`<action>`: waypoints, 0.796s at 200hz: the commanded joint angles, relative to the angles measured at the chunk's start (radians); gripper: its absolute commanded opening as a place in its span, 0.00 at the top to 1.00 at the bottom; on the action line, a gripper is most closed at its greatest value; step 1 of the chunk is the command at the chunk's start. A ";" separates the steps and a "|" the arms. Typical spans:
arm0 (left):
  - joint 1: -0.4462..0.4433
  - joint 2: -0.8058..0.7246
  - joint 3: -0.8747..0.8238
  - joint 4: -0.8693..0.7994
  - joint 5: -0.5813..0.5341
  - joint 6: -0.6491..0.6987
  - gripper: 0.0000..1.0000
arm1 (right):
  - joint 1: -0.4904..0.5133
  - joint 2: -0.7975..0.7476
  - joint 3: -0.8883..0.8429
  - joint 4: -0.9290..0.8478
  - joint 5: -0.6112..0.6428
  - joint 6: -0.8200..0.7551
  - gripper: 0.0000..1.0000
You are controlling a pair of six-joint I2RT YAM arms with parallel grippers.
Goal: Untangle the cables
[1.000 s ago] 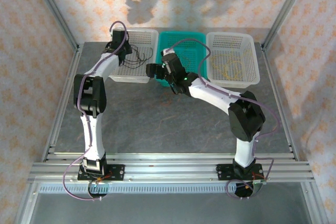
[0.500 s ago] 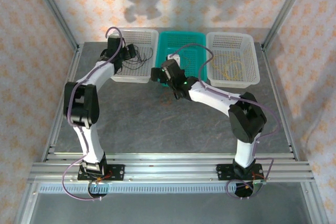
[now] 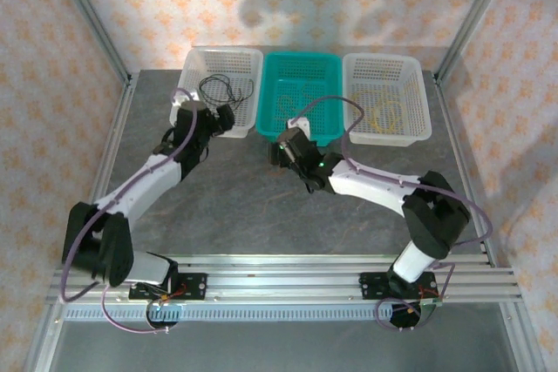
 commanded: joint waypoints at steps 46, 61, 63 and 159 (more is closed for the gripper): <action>-0.290 -0.147 -0.262 0.109 -0.062 -0.170 0.01 | 0.001 -0.156 -0.243 0.051 0.070 0.196 0.34; -0.346 -0.136 -0.304 0.147 -0.072 -0.219 0.01 | -0.009 -0.167 -0.287 0.100 0.056 0.238 0.37; -0.353 -0.133 -0.311 0.156 -0.073 -0.224 0.01 | -0.011 -0.169 -0.293 0.108 0.052 0.242 0.37; -0.413 -0.014 -0.333 0.257 -0.059 -0.350 0.01 | -0.066 -0.079 -0.421 0.494 -0.088 0.401 0.43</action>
